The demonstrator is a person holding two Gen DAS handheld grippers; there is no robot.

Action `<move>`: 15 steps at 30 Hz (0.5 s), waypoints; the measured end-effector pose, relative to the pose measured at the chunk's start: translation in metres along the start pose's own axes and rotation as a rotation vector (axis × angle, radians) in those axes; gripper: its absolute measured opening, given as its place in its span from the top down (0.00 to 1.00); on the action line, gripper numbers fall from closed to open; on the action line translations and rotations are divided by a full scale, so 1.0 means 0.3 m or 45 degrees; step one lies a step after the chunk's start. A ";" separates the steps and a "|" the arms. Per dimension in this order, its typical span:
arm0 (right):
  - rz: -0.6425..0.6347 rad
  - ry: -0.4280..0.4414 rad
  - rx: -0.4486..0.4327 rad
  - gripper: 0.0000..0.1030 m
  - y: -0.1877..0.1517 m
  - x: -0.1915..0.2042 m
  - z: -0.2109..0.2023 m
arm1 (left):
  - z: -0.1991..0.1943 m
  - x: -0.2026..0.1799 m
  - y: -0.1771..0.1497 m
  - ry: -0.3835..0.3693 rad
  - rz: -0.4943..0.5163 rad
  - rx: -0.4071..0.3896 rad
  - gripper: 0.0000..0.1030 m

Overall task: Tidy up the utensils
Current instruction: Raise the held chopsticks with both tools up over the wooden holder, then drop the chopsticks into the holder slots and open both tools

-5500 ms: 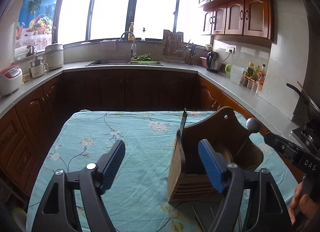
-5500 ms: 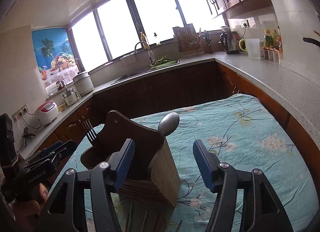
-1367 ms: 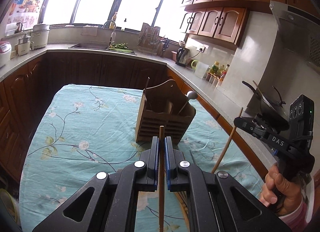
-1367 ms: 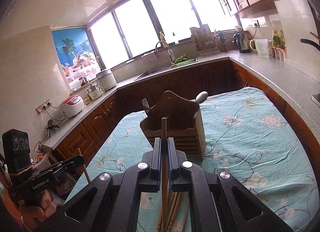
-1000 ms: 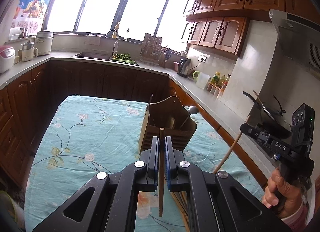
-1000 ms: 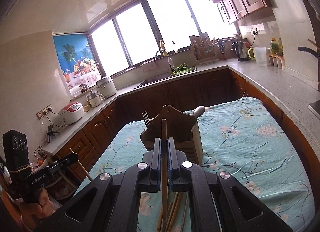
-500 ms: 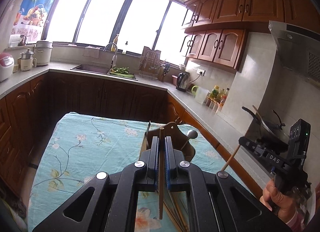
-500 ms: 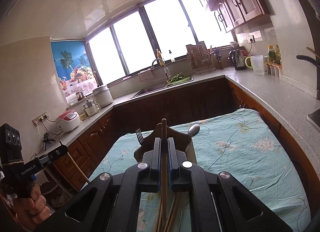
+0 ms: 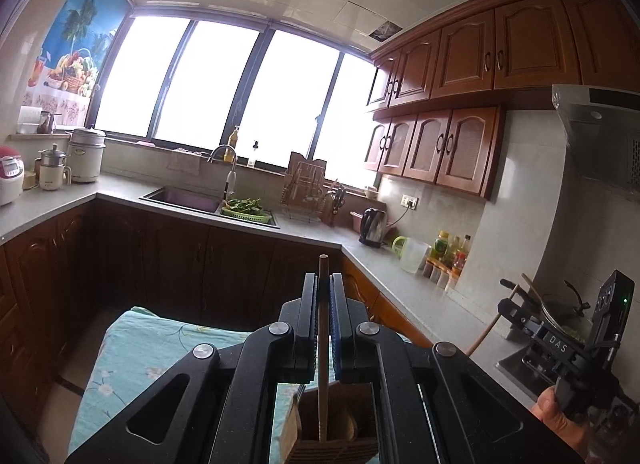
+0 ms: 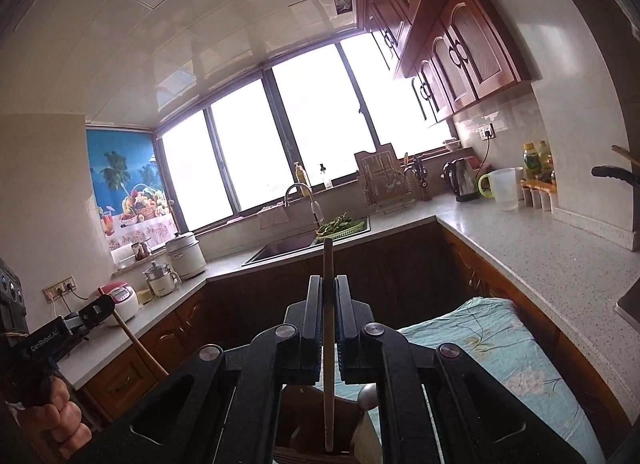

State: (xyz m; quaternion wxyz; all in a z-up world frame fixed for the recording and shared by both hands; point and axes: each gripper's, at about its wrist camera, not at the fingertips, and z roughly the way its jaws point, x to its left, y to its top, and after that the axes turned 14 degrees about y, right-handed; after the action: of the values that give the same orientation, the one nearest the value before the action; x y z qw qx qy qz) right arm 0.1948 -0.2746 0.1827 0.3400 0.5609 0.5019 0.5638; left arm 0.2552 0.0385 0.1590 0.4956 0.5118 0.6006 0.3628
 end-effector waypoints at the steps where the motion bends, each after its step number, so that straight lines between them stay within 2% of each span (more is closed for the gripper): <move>1: -0.002 -0.006 0.000 0.95 -0.006 -0.009 0.019 | 0.028 -0.002 -0.017 0.006 -0.009 0.004 0.97; 7: -0.001 -0.038 0.061 0.95 -0.125 -0.072 0.115 | 0.187 -0.005 -0.132 0.030 -0.072 0.045 0.97; 15: 0.057 -0.047 0.113 0.94 -0.264 -0.136 0.159 | 0.339 -0.038 -0.272 0.070 -0.058 0.108 0.97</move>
State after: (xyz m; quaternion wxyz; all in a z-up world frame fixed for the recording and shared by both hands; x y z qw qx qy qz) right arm 0.2327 -0.2832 0.0893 0.3112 0.5969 0.5074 0.5380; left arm 0.3324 0.0026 0.0597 0.4650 0.5084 0.6404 0.3394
